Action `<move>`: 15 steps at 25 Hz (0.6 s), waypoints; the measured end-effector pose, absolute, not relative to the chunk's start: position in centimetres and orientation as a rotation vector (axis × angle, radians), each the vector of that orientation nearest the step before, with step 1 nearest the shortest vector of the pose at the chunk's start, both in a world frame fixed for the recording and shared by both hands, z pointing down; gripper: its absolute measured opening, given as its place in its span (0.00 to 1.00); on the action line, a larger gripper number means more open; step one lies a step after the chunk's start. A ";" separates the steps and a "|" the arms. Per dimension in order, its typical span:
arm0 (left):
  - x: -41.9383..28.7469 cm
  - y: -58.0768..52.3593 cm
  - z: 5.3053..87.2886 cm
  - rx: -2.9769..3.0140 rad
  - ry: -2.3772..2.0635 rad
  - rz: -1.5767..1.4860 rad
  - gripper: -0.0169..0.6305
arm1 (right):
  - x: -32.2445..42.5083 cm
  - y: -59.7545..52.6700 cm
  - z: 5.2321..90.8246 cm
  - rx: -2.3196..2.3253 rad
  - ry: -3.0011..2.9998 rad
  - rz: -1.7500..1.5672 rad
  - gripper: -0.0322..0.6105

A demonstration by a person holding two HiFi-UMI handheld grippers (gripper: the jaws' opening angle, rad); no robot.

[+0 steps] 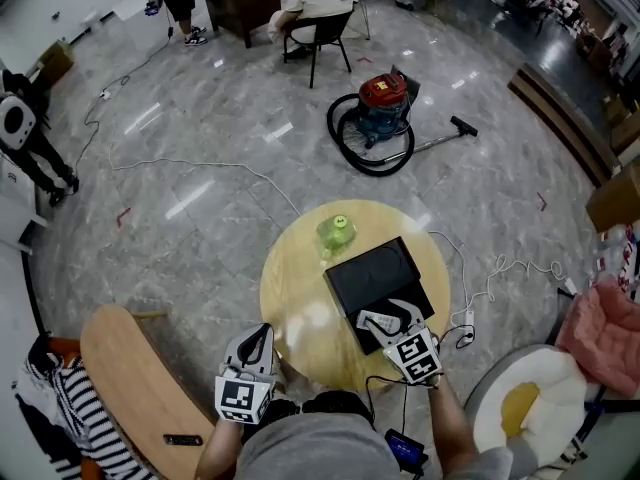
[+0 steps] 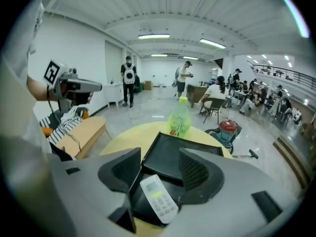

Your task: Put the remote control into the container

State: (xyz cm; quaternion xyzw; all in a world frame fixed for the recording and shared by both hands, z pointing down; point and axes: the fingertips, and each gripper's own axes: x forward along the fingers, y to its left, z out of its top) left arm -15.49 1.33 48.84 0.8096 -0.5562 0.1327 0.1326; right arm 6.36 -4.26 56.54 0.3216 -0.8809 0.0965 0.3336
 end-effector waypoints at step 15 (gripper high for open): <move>-15.4 1.7 42.6 2.439 -1.677 0.211 0.04 | 1.0 -4.3 44.3 1.234 -2.675 0.242 0.36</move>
